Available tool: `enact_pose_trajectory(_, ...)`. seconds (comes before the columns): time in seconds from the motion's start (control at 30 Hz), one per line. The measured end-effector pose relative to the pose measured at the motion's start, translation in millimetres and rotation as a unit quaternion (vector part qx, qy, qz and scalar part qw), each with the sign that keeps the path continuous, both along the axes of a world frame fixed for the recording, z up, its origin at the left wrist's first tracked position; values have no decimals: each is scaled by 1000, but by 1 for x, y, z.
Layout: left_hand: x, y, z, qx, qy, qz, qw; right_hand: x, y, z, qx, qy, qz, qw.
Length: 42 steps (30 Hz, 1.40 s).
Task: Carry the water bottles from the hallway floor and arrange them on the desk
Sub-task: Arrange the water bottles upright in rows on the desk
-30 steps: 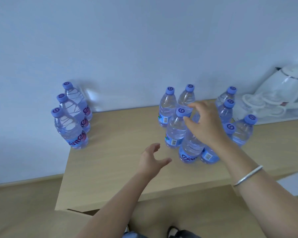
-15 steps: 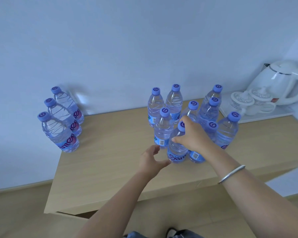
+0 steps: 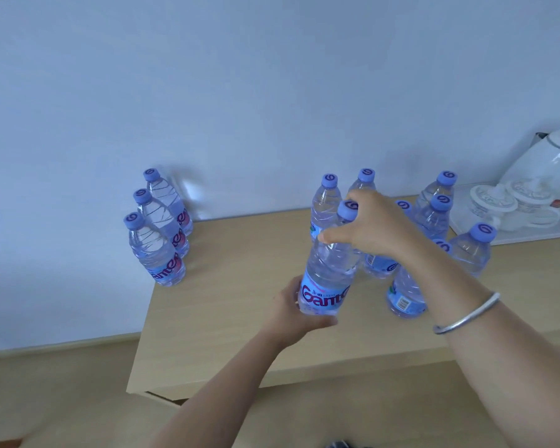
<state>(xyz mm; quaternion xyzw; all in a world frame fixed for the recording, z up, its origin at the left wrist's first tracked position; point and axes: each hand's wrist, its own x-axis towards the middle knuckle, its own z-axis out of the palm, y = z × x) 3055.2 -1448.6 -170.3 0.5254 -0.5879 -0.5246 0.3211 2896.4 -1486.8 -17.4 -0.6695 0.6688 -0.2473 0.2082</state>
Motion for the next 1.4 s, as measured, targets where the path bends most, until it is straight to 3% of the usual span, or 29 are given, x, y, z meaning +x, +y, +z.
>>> enact_pose_trajectory(0.1, 16, 3, 6, -10, 37, 25, 999, 20, -8, 3, 8, -69, 21, 997)
enact_pose_trajectory(0.27, 45, 10, 14, -11, 73, 52, 996, 40, -19, -1, 29, -98, 108, 989)
enact_pose_trajectory(0.43, 67, 20, 21, 8, 99, 56, 993, 55, -22, -4, 150, -247, 248, 925)
enact_pose_trajectory(0.53, 85, 23, 27, 13, 96, 52, 994, 71, -26, -3, 172, -239, 306, 905)
enact_pose_trajectory(0.8, 131, 29, 32, -3, 65, 110, 992, 129, -30, -7, 132, -272, 337, 892)
enact_pose_trajectory(1.1, 174, 45, 17, -21, 21, 206, 978, 187, -33, -26, 135, -246, 365, 888)
enact_pose_trajectory(1.4, 223, 41, -7, 10, 19, 169, 985, 229, -36, -42, 165, -241, 379, 878)
